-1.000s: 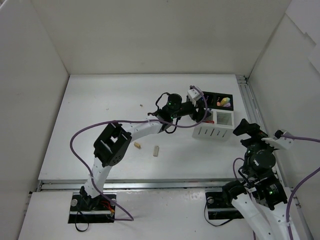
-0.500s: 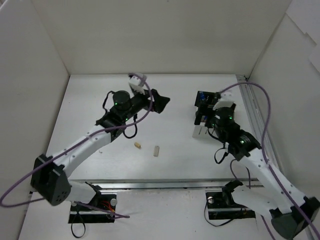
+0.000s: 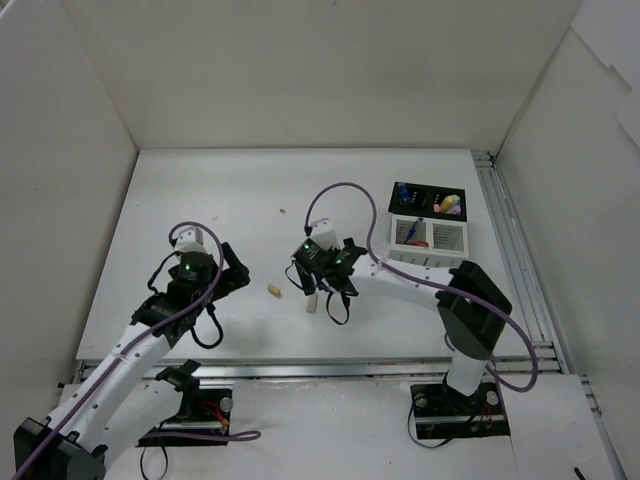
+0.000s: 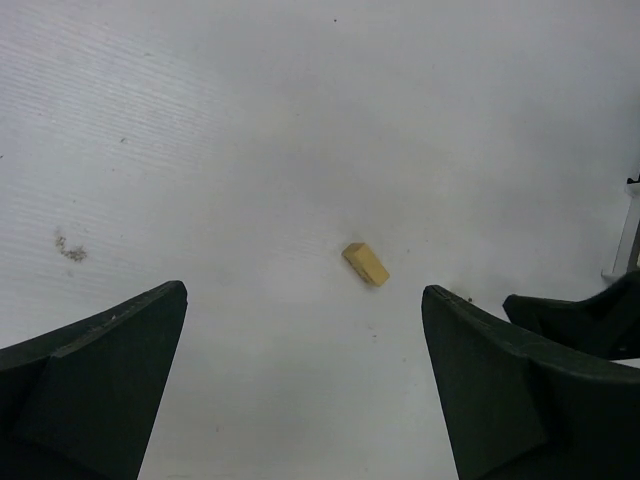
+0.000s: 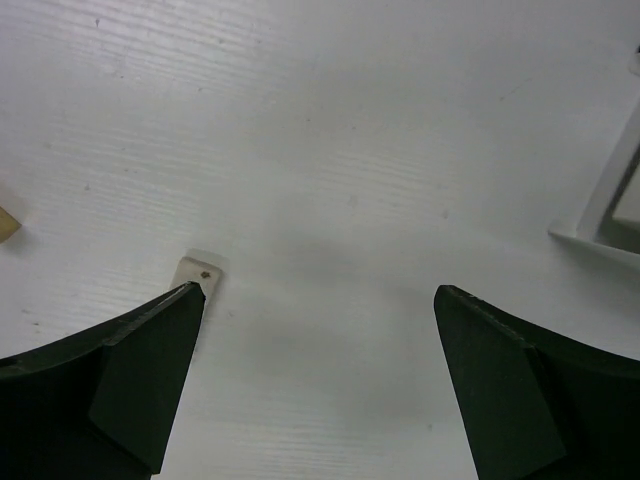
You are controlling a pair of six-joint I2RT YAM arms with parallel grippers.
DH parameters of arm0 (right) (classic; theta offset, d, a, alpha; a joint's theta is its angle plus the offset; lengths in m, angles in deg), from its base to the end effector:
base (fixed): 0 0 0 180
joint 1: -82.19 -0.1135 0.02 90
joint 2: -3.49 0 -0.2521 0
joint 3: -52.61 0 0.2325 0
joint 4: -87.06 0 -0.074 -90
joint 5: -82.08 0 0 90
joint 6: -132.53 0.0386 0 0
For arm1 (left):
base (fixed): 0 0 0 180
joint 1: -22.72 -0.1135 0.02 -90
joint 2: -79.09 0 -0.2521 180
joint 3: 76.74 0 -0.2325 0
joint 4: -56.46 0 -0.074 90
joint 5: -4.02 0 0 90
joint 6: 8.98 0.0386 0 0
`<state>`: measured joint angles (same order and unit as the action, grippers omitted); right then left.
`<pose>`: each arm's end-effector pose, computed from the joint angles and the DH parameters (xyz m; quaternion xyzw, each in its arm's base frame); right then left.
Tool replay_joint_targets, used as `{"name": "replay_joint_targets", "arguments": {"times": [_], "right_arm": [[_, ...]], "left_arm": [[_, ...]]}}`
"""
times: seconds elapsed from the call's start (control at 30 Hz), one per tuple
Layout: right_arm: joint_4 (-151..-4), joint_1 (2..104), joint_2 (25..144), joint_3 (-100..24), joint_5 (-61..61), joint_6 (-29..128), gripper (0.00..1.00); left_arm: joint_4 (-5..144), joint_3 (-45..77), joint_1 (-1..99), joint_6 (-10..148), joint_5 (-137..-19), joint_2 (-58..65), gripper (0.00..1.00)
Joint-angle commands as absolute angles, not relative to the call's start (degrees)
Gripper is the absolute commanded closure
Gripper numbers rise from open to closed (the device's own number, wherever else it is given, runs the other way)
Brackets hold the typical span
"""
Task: Sort the stationery into containers
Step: Pick up the stationery from the center of the board.
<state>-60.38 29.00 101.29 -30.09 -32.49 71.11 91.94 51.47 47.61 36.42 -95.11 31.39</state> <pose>0.2239 0.2723 0.2221 -0.1191 0.9066 0.0810 0.3966 0.1640 -0.0693 0.2581 -0.1872 0.8498 -0.2210 0.4405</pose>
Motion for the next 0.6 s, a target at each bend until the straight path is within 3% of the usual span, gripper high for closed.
{"name": "replay_joint_targets", "arguments": {"times": [0.0,0.17,0.3,0.4,0.53,0.57], "right_arm": [[-59.09,25.95,105.15,-36.07,-33.41,74.79,0.02],[-59.26,24.88,111.75,-37.4,-23.14,74.96,0.04],[-59.26,24.88,113.44,-36.26,-20.14,74.96,0.16],[-59.35,25.23,113.44,-35.03,-17.77,75.31,0.4],[-60.14,25.58,111.51,-32.92,-15.65,75.31,0.91],[-60.23,25.5,110.11,-32.13,-16.26,75.23,0.96]], "left_arm": [[94.87,50.69,46.89,32.5,-97.32,34.35,0.0],[97.42,51.92,46.36,31.97,-98.81,36.9,0.0],[97.34,52.53,46.36,32.41,-98.99,38.04,0.0],[97.42,52.88,46.36,32.24,-99.69,38.57,0.0],[96.29,53.15,46.36,31.97,-100.04,38.75,0.0],[96.02,53.15,46.36,31.89,-100.04,38.49,0.0]]}}
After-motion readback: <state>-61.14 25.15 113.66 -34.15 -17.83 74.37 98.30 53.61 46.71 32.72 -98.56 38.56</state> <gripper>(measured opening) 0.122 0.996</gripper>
